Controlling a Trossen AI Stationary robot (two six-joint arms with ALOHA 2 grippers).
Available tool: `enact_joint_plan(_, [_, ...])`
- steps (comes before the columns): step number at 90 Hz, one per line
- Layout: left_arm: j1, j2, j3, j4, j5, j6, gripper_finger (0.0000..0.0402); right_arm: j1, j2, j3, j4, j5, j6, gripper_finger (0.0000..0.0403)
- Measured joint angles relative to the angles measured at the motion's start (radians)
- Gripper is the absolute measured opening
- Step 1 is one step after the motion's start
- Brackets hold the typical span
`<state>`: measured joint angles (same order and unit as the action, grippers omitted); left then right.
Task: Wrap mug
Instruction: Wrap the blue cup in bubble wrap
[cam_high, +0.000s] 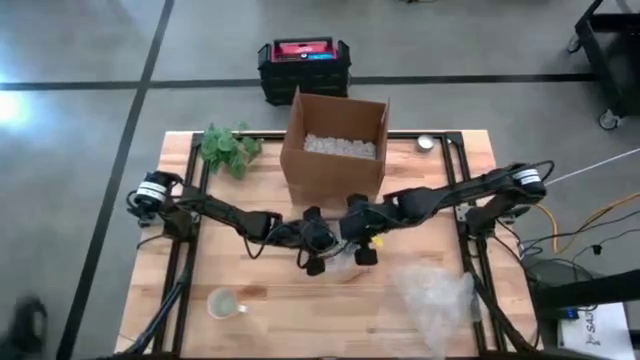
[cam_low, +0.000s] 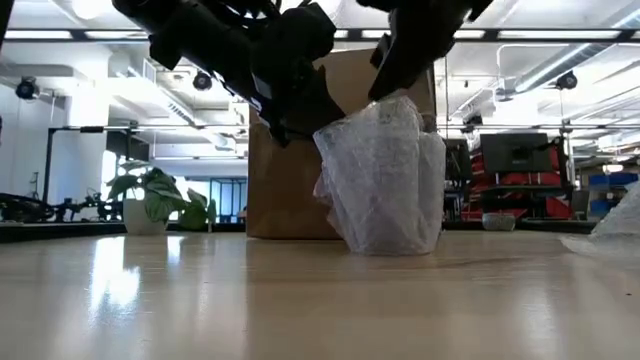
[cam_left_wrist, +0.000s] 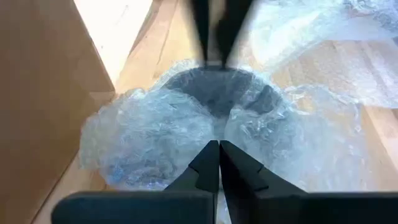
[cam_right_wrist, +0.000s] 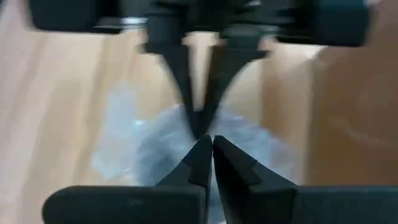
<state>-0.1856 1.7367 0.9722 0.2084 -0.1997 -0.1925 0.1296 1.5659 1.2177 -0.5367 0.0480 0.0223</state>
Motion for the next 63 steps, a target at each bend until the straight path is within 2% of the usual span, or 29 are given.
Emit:
enact_joint_plan(37, [0.000,-0.004,0.000,0.000,0.001,0.000,0.0000,-0.013,0.265,-0.033,0.067,-0.037,0.022,0.0002])
enact_joint_plan(47, [-0.003,-0.050,0.000,-0.064,0.008,-0.015,0.0000,-0.013,0.273,-0.033,0.078,-0.039,0.029,0.0002])
enact_joint_plan(63, [-0.029,-0.182,-0.001,-0.256,0.028,-0.101,0.0000,-0.012,0.221,-0.044,0.095,-0.050,0.047,0.0002])
